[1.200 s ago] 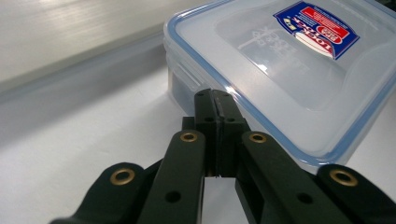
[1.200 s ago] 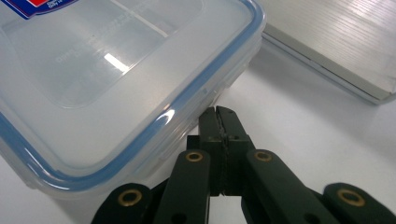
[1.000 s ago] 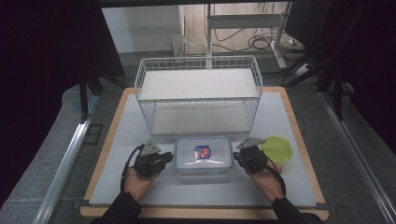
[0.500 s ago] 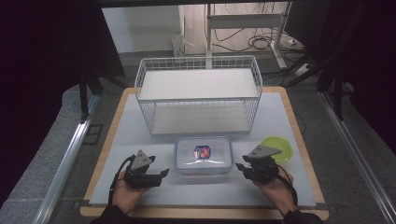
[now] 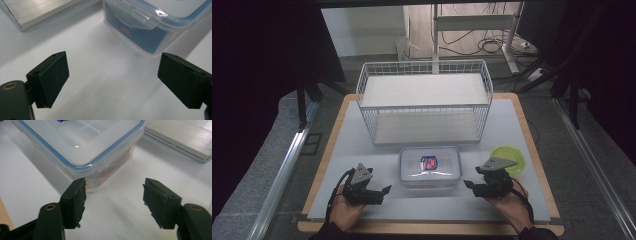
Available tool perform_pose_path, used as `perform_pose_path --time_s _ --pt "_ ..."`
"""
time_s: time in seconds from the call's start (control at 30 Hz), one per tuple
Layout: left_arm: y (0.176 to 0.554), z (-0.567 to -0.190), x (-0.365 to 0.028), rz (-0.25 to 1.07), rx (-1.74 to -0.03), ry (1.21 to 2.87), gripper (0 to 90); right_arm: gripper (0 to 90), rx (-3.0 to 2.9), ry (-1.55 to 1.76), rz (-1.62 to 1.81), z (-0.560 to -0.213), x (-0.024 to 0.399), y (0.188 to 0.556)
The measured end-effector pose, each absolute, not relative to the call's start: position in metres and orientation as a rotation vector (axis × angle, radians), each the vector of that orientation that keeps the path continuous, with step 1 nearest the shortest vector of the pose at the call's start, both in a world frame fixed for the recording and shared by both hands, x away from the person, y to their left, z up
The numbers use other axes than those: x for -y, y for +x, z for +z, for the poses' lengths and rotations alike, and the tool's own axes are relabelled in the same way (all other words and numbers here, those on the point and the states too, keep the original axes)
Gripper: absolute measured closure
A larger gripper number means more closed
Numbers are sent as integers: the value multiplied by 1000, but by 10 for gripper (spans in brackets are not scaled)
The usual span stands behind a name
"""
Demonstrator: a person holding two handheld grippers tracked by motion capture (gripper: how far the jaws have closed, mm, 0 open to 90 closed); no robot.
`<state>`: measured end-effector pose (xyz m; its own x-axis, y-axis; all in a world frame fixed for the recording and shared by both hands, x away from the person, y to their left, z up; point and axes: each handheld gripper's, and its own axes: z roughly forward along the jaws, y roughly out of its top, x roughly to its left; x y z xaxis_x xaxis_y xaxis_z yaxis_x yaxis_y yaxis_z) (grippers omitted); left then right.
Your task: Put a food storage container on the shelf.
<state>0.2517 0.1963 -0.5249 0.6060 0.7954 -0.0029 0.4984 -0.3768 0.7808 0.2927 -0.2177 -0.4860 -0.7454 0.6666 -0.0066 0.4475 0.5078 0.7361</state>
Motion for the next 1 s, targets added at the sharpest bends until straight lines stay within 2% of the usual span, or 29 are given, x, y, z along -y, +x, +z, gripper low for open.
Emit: perform_pose_path --time_s 0.27,0.43,0.77,1.0 --pt "256 -517 -197 469 -1003 2023 78 231 -2493 952 1129 -485 217 298" --pt "264 -507 -197 368 -1003 1993 76 167 -2503 935 1160 -482 213 303" --pt "283 -498 -185 245 -995 2013 8 55 -2538 969 1159 -480 200 318" --pt "305 -501 -173 139 -969 2014 9 41 -2582 1019 1163 -478 186 329"
